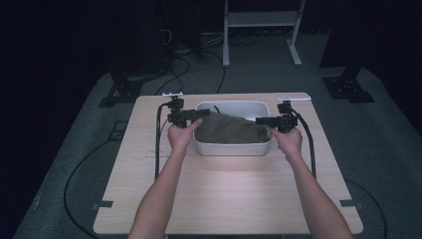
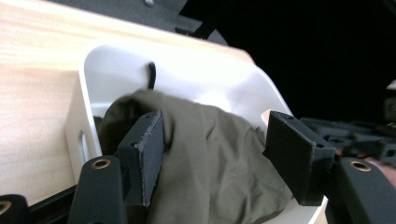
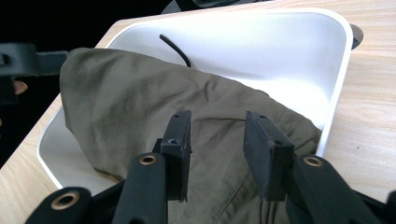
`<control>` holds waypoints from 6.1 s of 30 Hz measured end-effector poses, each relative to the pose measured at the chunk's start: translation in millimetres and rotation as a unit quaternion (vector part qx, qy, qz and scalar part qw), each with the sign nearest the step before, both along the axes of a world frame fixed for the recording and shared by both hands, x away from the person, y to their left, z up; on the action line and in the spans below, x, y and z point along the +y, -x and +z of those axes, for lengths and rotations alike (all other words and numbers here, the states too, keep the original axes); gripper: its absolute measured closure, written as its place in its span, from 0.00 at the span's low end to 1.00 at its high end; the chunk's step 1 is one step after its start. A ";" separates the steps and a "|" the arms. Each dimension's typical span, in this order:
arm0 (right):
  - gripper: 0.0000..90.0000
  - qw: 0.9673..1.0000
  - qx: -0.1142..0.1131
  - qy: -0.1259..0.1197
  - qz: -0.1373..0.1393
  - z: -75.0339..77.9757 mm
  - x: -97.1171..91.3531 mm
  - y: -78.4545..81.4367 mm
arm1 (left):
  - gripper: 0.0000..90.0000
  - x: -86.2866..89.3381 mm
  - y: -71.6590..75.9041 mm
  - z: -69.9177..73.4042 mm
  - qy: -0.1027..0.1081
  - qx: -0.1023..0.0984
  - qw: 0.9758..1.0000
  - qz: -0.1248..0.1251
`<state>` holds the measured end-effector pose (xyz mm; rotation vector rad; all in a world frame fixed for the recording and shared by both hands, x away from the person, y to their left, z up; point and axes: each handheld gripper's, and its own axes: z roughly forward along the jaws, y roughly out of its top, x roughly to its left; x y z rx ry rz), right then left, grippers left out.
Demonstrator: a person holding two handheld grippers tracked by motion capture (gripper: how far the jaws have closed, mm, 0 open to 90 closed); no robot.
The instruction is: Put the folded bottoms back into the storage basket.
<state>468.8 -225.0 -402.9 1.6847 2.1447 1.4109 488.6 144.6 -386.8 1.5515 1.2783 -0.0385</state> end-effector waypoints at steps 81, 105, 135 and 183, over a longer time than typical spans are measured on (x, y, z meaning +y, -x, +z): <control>0.57 0.995 -0.031 -0.082 0.048 3.2 -35.8 64.8 | 0.36 10.9 80.3 9.8 0.025 -0.043 0.994 -0.098; 0.48 0.994 -0.032 -0.085 0.055 0.3 -55.2 87.0 | 0.31 14.0 93.9 -5.7 0.022 -0.031 0.994 -0.106; 0.37 0.994 -0.015 -0.091 0.050 -26.2 -77.8 112.3 | 0.28 26.6 115.1 -24.5 0.026 -0.031 0.993 -0.108; 0.36 0.994 0.000 -0.103 0.027 -68.0 -112.6 152.2 | 0.21 55.6 148.3 -62.9 0.028 -0.024 0.996 -0.081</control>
